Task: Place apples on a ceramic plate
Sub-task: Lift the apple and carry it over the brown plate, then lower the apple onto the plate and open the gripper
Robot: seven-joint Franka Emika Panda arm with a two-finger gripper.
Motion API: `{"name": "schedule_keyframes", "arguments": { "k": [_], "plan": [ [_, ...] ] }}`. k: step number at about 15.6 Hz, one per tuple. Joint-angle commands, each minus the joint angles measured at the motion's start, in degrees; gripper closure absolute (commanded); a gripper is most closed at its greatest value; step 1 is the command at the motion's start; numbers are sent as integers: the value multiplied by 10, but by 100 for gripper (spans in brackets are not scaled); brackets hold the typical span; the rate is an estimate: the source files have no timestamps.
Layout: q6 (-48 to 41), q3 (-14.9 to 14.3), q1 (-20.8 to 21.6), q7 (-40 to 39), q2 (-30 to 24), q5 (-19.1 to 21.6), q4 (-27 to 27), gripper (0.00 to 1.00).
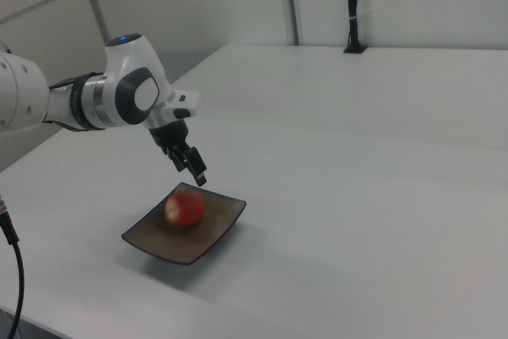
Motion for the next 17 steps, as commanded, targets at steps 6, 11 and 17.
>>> {"name": "schedule_keyframes", "arguments": {
  "k": [6, 11, 17],
  "plan": [
    [-14, 1, 5, 6, -20, -7, -15, 0],
    [-45, 1, 5, 6, -33, -7, -8, 0],
    [-192, 5, 5, -87, -72, 13, 18, 0]
  ]
}}
